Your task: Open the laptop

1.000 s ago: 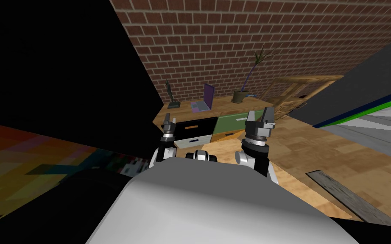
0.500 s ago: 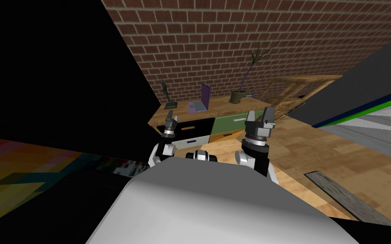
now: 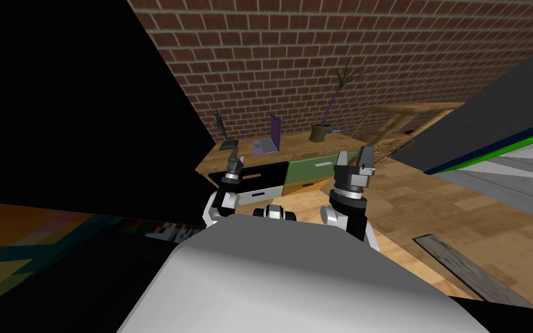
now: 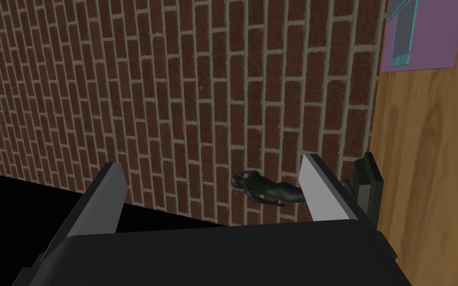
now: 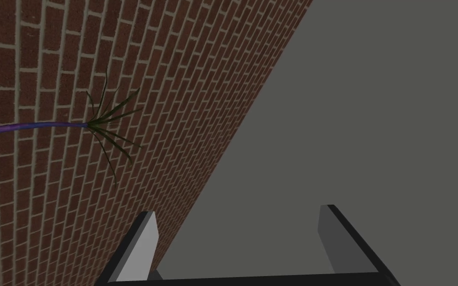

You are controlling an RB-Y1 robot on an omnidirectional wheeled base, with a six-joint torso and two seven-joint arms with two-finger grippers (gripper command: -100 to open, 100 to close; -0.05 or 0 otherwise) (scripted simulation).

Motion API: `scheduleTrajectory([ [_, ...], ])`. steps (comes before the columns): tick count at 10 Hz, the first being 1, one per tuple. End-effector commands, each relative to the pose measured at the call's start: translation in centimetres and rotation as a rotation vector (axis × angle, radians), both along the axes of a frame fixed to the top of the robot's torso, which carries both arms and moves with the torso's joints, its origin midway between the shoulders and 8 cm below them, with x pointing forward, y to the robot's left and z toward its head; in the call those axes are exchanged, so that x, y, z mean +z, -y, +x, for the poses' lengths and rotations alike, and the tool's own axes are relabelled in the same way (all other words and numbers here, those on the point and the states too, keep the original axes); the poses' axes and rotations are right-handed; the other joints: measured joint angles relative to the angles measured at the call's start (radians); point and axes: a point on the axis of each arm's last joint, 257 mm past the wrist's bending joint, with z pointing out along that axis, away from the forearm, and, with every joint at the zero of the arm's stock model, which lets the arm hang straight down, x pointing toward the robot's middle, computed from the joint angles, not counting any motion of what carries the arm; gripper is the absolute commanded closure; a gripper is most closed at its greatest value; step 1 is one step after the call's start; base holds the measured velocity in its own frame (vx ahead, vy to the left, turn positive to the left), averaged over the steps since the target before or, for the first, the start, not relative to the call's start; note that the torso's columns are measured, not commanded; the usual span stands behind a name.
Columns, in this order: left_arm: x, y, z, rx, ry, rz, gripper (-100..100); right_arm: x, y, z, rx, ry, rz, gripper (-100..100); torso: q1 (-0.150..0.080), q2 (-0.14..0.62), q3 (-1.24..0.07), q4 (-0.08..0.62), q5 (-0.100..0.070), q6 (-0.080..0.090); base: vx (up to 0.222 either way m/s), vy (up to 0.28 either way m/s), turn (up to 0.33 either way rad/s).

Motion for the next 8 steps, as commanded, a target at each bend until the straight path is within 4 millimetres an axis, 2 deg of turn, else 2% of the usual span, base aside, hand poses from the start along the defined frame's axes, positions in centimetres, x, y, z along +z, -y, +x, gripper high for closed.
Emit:
scheduleTrajectory([
  [1, 0.3, 0.5, 0.8, -0.010, -0.025, 0.003, -100, 0.0, 0.0, 0.0, 0.000, 0.000, 0.000, 0, -0.001, 0.000, 0.000, 0.000, 0.000, 0.000, 0.032, -0.072, -0.004],
  [2, 1.3, 1.1, 1.3, -0.024, -0.016, 0.004, -100, 0.0, 0.0, 0.0, 0.000, 0.000, 0.000, 0, 0.000, 0.000, 0.000, 0.000, 0.000, 0.000, 0.036, -0.087, -0.010],
  [3, 0.8, 1.0, 1.5, -0.019, -0.041, 0.005, -100, 0.0, 0.0, 0.0, 0.000, 0.000, 0.000, 0, -0.001, 0.000, 0.000, 0.000, 0.000, 0.000, 0.044, -0.078, -0.002],
  [4, 1.9, 1.6, 1.9, -0.033, -0.029, 0.005, -100, 0.0, 0.0, 0.0, 0.000, 0.000, 0.000, 0, 0.000, 0.000, 0.000, 0.000, 0.000, 0.000, 0.069, -0.101, -0.010],
  [5, 1.3, 1.5, 2.2, -0.028, -0.054, 0.006, -100, 0.0, 0.0, 0.0, 0.000, 0.000, 0.000, 0, -0.001, -0.002, -0.001, 0.000, 0.000, 0.000, 0.045, -0.089, -0.002],
  [6, 2.5, 2.1, 2.5, -0.042, -0.040, 0.006, -100, 0.0, 0.0, 0.0, 0.000, 0.000, 0.000, 0, 0.000, 0.000, 0.000, 0.000, 0.000, 0.000, 0.026, -0.101, -0.007],
  [8, 1.8, 1.9, 2.9, -0.036, -0.074, 0.007, -100, 0.0, 0.0, 0.0, 0.000, 0.000, 0.000, 0, 0.001, 0.001, 0.001, 0.000, 0.000, 0.000, 0.031, -0.052, -0.002],
])
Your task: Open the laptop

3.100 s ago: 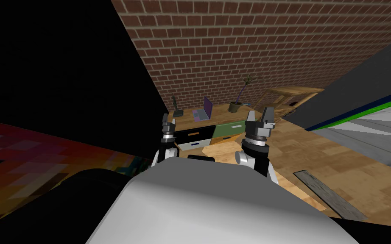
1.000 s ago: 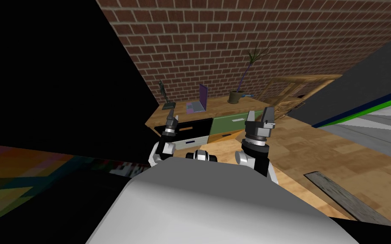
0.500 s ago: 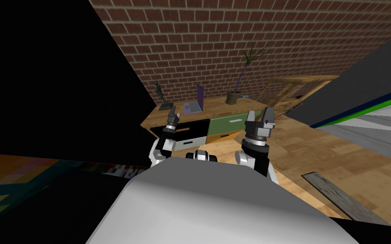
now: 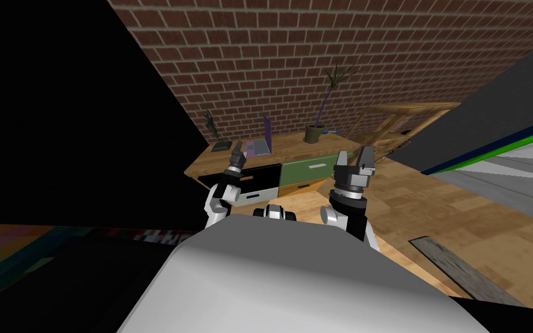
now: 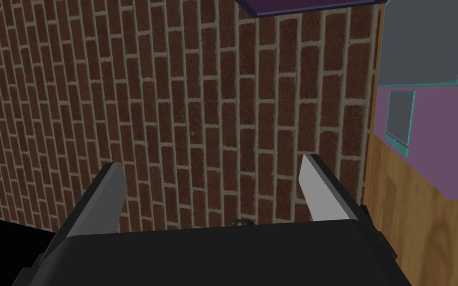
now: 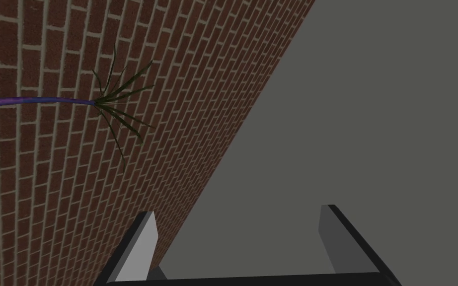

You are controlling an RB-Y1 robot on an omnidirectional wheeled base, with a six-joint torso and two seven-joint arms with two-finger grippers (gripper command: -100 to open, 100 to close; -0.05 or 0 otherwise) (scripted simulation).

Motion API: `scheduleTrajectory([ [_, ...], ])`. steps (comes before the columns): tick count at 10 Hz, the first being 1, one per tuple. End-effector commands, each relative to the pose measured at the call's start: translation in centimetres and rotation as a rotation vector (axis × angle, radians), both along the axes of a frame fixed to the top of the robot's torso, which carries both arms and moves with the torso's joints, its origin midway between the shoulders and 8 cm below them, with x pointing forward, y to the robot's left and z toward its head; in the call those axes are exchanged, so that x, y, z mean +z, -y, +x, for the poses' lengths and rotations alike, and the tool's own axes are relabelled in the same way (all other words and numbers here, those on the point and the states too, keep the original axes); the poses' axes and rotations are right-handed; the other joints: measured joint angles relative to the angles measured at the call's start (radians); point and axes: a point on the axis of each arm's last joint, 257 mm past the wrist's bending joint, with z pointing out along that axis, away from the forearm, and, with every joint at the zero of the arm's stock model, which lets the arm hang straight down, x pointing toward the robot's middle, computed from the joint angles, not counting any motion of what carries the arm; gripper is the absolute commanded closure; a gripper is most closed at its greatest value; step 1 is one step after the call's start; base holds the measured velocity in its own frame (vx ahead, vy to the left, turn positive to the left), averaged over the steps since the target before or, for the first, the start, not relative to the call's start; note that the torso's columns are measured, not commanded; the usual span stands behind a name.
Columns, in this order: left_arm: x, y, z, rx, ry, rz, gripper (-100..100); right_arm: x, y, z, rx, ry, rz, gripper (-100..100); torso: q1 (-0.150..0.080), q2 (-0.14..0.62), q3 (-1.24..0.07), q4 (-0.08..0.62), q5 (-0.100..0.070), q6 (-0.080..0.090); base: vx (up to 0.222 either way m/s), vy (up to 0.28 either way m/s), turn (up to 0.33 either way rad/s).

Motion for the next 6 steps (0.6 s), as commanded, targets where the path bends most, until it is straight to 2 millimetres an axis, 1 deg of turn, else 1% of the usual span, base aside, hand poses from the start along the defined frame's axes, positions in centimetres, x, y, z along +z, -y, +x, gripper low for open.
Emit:
scheduleTrajectory([
  [1, 0.7, 0.5, 0.6, -0.009, -0.016, 0.002, -100, 0.0, 0.0, 0.0, 0.000, 0.000, 0.000, 0, 0.002, 0.000, 0.000, 0.000, 0.001, 0.000, 0.026, -0.056, -0.009],
  [2, 0.2, 0.4, 0.8, -0.004, -0.037, 0.003, -100, 0.0, 0.0, 0.0, 0.000, 0.000, 0.000, 0, -0.001, 0.000, 0.000, 0.000, 0.000, 0.000, 0.033, -0.069, -0.004],
  [3, 1.4, 1.0, 1.1, -0.016, -0.027, 0.006, -100, 0.0, 0.0, 0.0, 0.000, 0.000, 0.000, 0, -0.002, -0.001, -0.001, 0.000, -0.001, 0.000, 0.048, -0.081, -0.006],
  [4, 0.8, 0.9, 1.3, -0.010, -0.051, 0.007, -100, 0.0, 0.0, 0.0, 0.000, 0.000, 0.000, 0, -0.003, -0.002, -0.001, -0.001, -0.001, 0.000, 0.034, -0.075, -0.002],
  [5, 2.1, 1.4, 1.5, -0.021, -0.037, 0.011, -100, 0.0, 0.0, 0.0, 0.000, 0.000, 0.000, 0, -0.002, -0.001, -0.001, 0.000, 0.000, 0.000, 0.046, -0.115, -0.009],
  [6, 1.4, 1.3, 1.8, -0.015, -0.064, 0.013, -100, 0.0, 0.0, 0.0, 0.000, 0.000, 0.000, 0, -0.004, -0.001, -0.001, 0.000, -0.001, 0.000, 0.057, -0.104, -0.001],
])
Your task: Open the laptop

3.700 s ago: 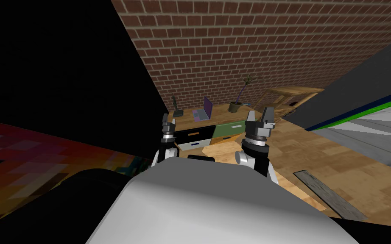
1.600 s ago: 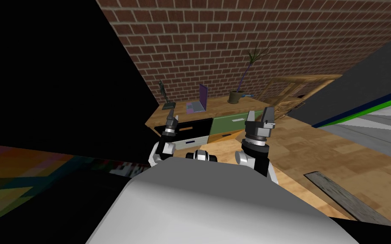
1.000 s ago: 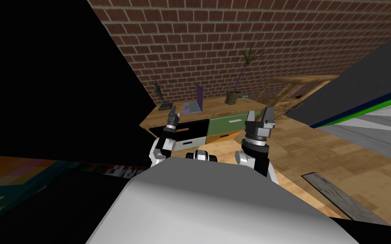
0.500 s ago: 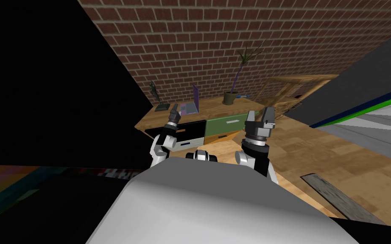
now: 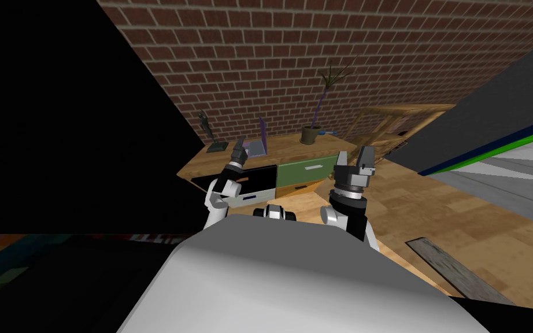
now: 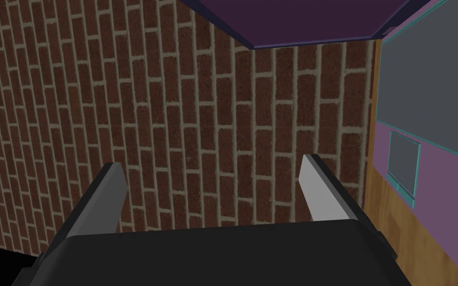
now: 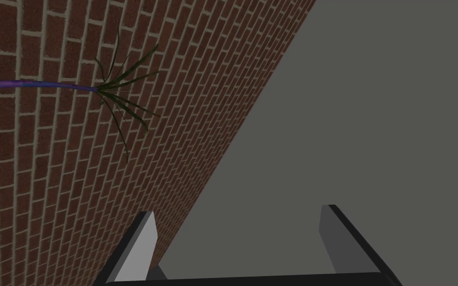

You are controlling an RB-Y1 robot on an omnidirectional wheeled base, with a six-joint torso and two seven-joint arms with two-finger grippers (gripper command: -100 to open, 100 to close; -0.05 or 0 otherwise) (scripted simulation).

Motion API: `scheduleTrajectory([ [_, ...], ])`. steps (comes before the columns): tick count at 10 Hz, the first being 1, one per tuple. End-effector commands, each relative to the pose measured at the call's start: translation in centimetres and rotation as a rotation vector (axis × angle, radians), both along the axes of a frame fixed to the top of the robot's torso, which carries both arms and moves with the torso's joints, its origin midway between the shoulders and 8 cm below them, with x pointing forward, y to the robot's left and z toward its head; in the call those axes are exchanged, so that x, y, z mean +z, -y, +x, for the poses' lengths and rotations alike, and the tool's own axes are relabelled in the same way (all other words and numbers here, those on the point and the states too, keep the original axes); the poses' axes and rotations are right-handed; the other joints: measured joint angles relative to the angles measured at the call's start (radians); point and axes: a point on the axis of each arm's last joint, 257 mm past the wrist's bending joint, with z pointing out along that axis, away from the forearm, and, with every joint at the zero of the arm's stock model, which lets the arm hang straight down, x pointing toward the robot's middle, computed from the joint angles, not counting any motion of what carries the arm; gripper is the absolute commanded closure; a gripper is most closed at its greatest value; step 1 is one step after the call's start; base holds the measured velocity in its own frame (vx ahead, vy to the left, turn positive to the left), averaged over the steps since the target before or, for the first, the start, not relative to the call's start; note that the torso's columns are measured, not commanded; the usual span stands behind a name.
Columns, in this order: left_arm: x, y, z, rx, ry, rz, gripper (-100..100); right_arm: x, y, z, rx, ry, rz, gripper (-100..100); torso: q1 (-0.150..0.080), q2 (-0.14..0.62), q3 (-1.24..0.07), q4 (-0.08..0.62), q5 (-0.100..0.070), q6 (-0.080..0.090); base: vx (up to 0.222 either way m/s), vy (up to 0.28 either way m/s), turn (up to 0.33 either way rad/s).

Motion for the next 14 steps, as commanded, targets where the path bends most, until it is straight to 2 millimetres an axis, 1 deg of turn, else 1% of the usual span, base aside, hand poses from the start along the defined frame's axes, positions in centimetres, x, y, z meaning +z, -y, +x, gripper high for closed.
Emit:
scheduleTrajectory([
  [1, -0.3, 0.1, 0.4, 0.003, -0.034, 0.005, -100, 0.0, 0.0, 0.0, 0.000, 0.000, 0.000, 0, 0.002, 0.000, 0.000, 0.000, 0.000, 0.000, 0.029, -0.040, 0.002],
  [2, 0.7, 0.6, 0.7, -0.003, -0.030, 0.012, -100, 0.0, 0.0, 0.0, 0.000, 0.000, 0.000, 0, 0.006, 0.002, 0.001, 0.000, 0.002, 0.000, 0.023, -0.046, -0.007],
  [3, 0.2, 0.5, 0.9, 0.002, -0.051, 0.013, -100, 0.0, 0.0, 0.0, 0.000, 0.000, 0.000, 0, 0.005, 0.002, 0.001, 0.001, 0.001, 0.000, 0.037, -0.053, -0.005],
  [4, 1.2, 0.8, 1.1, -0.003, -0.045, 0.022, -100, 0.0, 0.0, 0.0, 0.000, 0.000, 0.000, 0, 0.003, 0.001, 0.000, 0.000, 0.001, 0.000, 0.054, -0.080, -0.004],
  [5, 0.6, 0.7, 1.3, 0.002, -0.069, 0.023, -100, 0.0, 0.0, 0.0, 0.000, 0.000, 0.000, 0, 0.000, -0.001, 0.000, 0.000, 0.000, 0.000, 0.040, -0.077, -0.001],
  [6, 1.7, 1.0, 1.5, -0.001, -0.058, 0.034, -100, 0.0, 0.0, 0.0, 0.000, 0.000, 0.000, 0, 0.001, 0.000, 0.000, 0.000, 0.000, 0.000, 0.050, -0.101, -0.005],
  [7, 1.1, 0.9, 1.7, 0.005, -0.083, 0.036, -100, 0.0, 0.0, 0.0, 0.000, 0.000, 0.000, 0, 0.000, 0.000, 0.000, 0.000, 0.000, 0.000, 0.036, -0.083, 0.001],
  [8, 2.2, 1.0, 1.8, 0.004, -0.073, 0.048, -100, 0.0, 0.0, 0.0, 0.000, 0.000, 0.000, 0, 0.003, 0.001, 0.001, 0.000, 0.001, 0.000, 0.028, -0.092, -0.005],
  [9, 1.5, 0.9, 2.0, 0.011, -0.100, 0.050, -100, 0.0, 0.0, 0.0, 0.000, 0.000, 0.000, 0, 0.002, 0.001, 0.001, 0.000, 0.001, 0.000, 0.037, -0.068, 0.001],
  [10, 2.5, 1.0, 2.1, 0.014, -0.091, 0.065, -100, 0.0, 0.0, 0.0, 0.000, 0.000, 0.000, 0, 0.004, 0.001, 0.000, 0.000, 0.001, 0.000, 0.049, -0.075, -0.003],
  [11, 1.8, 0.8, 2.3, 0.020, -0.118, 0.067, -100, 0.0, 0.0, 0.0, 0.000, 0.000, 0.000, 0, 0.003, 0.000, 0.000, 0.000, 0.001, 0.000, 0.038, -0.064, 0.001],
  [12, 2.8, 0.7, 2.4, 0.027, -0.109, 0.082, -100, 0.0, 0.0, 0.0, 0.000, 0.000, 0.000, 0, 0.003, 0.000, 0.000, 0.000, 0.001, 0.000, 0.043, -0.078, -0.001],
  [13, 2.1, 0.6, 2.6, 0.033, -0.138, 0.085, -100, 0.0, 0.0, 0.0, 0.000, 0.000, 0.000, 0, 0.002, 0.000, 0.000, 0.000, 0.000, 0.000, 0.038, -0.061, 0.002],
  [14, 2.9, 0.4, 2.7, 0.044, -0.133, 0.102, -100, 0.0, 0.0, 0.0, 0.000, 0.000, 0.000, 0, 0.003, 0.001, 0.000, 0.000, 0.001, 0.000, 0.034, -0.060, -0.001],
])
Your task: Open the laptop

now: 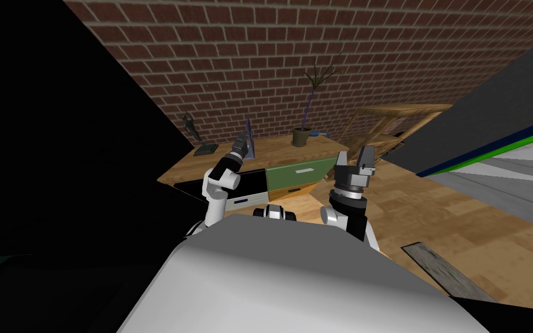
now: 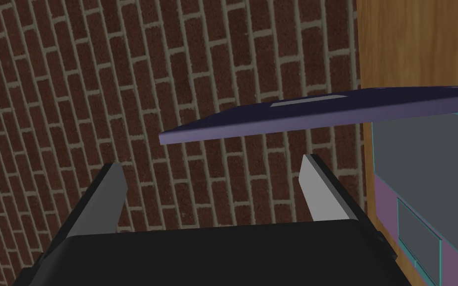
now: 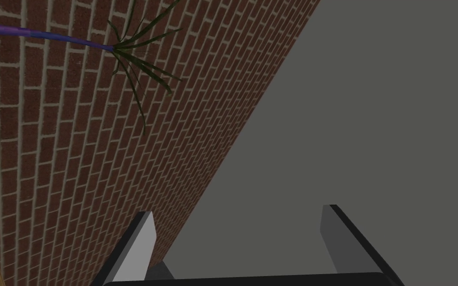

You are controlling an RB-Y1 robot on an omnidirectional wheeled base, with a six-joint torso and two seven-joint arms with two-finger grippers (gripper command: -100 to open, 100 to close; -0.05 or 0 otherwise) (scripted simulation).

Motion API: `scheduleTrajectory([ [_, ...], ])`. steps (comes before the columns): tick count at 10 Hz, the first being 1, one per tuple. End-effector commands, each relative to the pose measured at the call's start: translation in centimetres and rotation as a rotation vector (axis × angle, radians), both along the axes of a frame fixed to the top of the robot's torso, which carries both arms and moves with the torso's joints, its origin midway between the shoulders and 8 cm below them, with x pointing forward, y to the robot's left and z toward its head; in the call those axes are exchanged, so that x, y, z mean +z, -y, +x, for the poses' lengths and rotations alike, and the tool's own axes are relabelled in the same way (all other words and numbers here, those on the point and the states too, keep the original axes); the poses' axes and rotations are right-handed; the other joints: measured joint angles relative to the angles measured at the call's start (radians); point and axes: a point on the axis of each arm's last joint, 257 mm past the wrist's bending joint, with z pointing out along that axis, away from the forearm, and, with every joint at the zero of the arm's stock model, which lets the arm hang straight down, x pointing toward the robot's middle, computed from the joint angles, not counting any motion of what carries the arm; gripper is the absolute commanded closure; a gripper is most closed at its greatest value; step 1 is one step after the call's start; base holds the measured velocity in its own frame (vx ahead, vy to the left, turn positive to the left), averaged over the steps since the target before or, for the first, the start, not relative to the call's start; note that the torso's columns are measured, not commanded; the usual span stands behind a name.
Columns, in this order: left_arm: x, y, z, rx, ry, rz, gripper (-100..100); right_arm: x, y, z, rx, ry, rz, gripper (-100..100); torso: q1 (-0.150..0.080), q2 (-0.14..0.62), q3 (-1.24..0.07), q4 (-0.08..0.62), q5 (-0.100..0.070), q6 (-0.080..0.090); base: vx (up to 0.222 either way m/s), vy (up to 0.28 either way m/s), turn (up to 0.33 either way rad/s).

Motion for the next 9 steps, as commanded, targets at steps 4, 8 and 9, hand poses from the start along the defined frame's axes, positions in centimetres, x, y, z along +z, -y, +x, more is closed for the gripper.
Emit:
scheduleTrajectory([
  [4, 0.7, -1.5, 0.7, 0.056, -0.054, 0.065, -100, 0.0, 0.0, 0.0, 0.000, 0.000, 0.000, 0, 0.000, 0.000, 0.000, 0.000, 0.000, 0.000, 0.032, -0.054, 0.002],
  [8, 1.0, -3.0, 1.0, 0.104, -0.089, 0.109, -100, 0.0, 0.0, 0.0, 0.000, 0.000, 0.000, 0, 0.000, 0.000, 0.000, 0.000, 0.000, 0.000, 0.034, -0.052, 0.004],
  [9, 0.7, -3.1, 1.0, 0.107, -0.100, 0.109, -100, 0.0, 0.0, 0.0, 0.000, 0.000, 0.000, 0, -0.001, 0.000, 0.000, 0.000, 0.000, 0.000, 0.020, -0.046, 0.004],
])
